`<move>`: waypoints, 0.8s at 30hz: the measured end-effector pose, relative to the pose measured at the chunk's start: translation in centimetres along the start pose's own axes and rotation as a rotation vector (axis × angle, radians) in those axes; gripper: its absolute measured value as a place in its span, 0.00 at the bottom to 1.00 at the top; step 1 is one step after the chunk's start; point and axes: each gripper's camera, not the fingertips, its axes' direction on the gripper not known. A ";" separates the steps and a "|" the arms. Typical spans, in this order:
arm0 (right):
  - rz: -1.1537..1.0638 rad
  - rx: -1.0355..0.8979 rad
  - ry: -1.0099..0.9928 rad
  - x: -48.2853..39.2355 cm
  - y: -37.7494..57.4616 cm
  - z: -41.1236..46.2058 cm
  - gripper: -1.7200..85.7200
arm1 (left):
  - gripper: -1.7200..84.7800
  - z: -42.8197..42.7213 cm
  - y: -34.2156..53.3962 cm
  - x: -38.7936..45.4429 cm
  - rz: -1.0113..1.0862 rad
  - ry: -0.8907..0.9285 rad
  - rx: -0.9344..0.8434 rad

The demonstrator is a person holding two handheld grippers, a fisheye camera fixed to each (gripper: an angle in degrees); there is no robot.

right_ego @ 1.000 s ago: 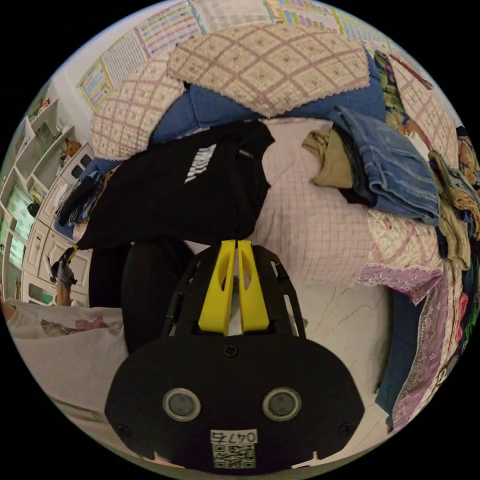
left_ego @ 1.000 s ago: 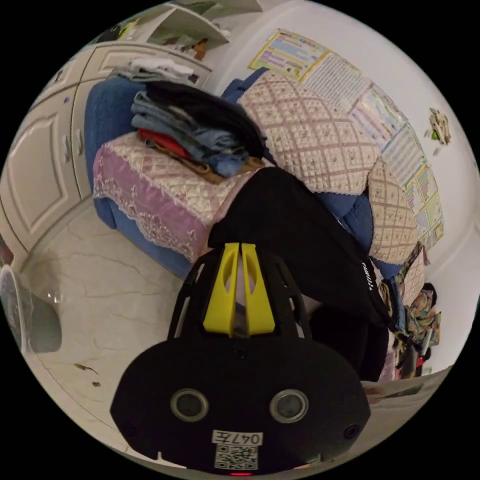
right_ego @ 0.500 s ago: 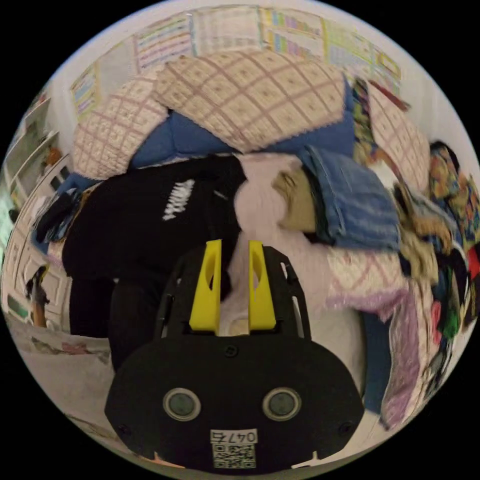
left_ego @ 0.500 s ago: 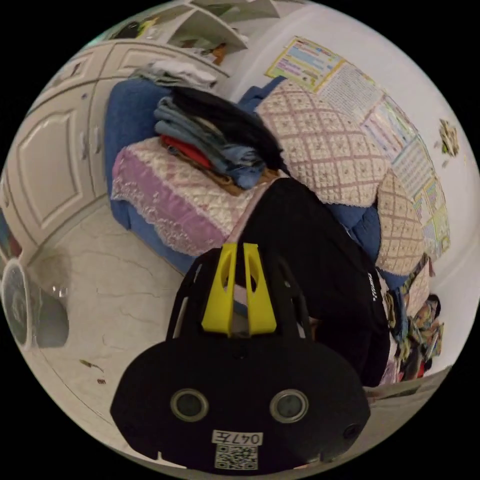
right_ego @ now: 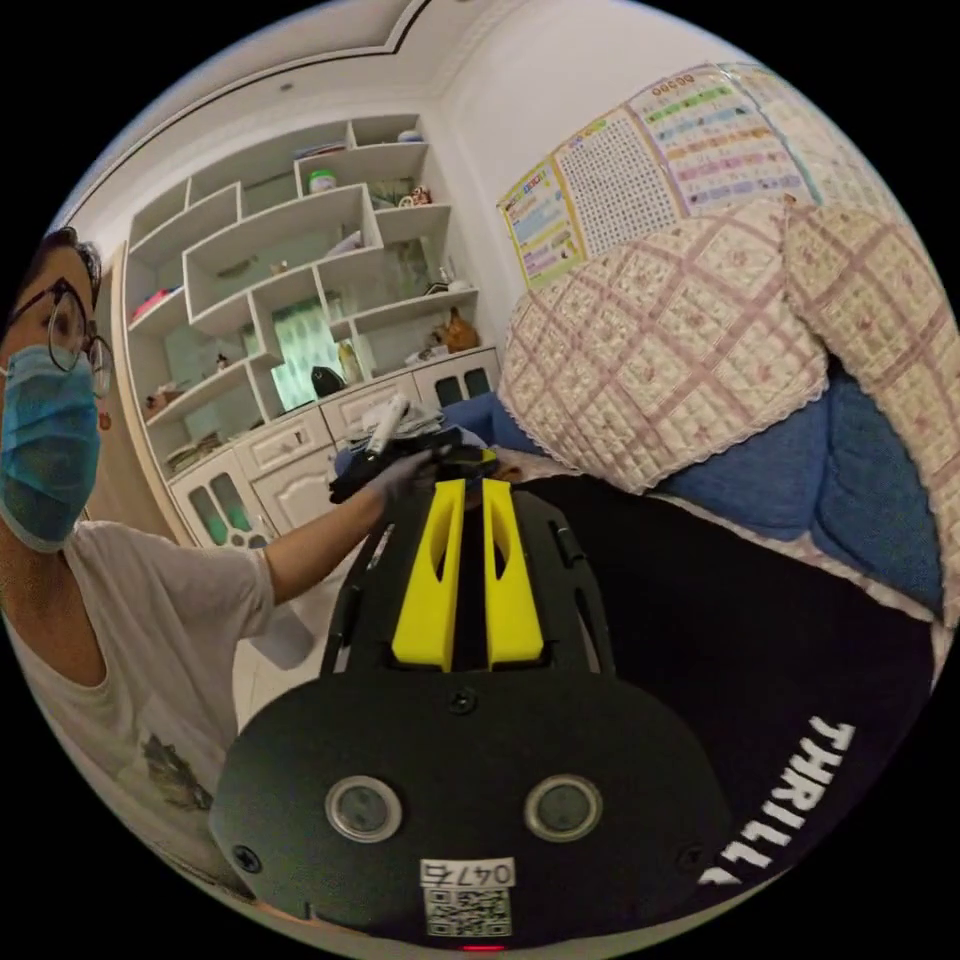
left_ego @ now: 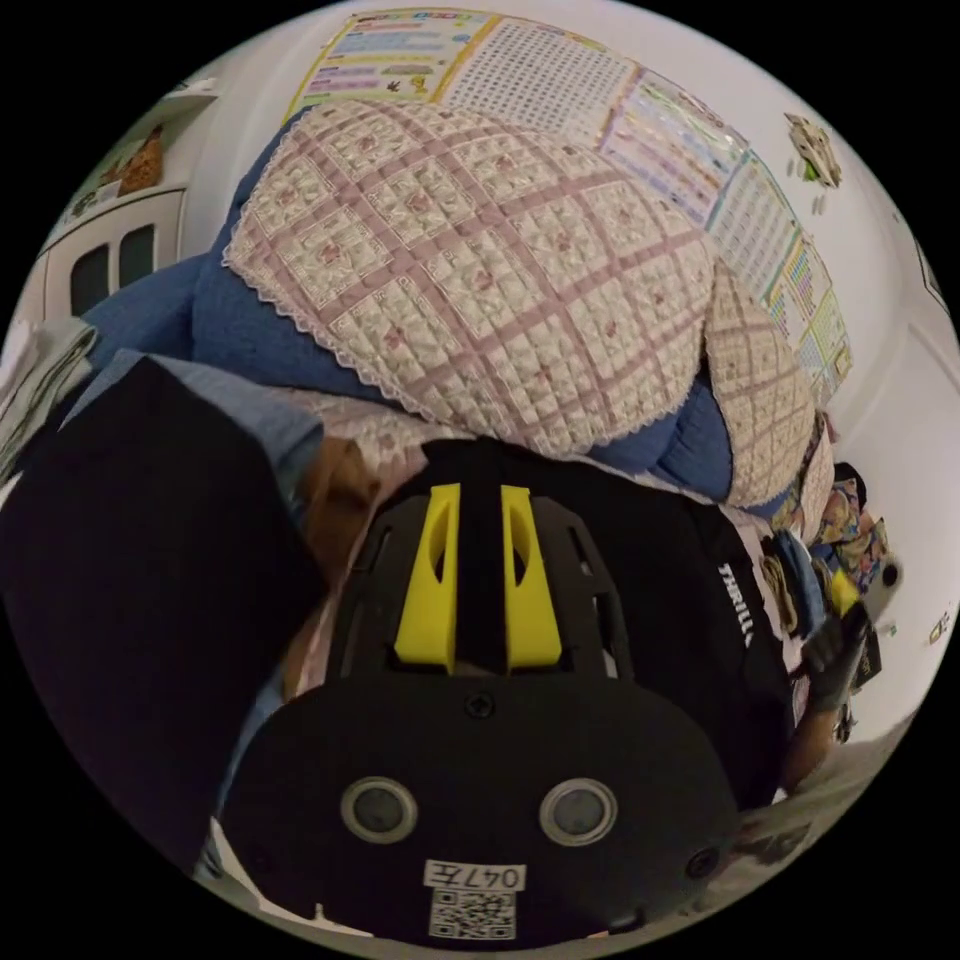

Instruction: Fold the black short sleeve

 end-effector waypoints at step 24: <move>0.221 -0.082 -0.186 12.7 6.7 17.0 0.01 | 0.01 34.9 -30.3 21.5 0.368 -0.514 -0.109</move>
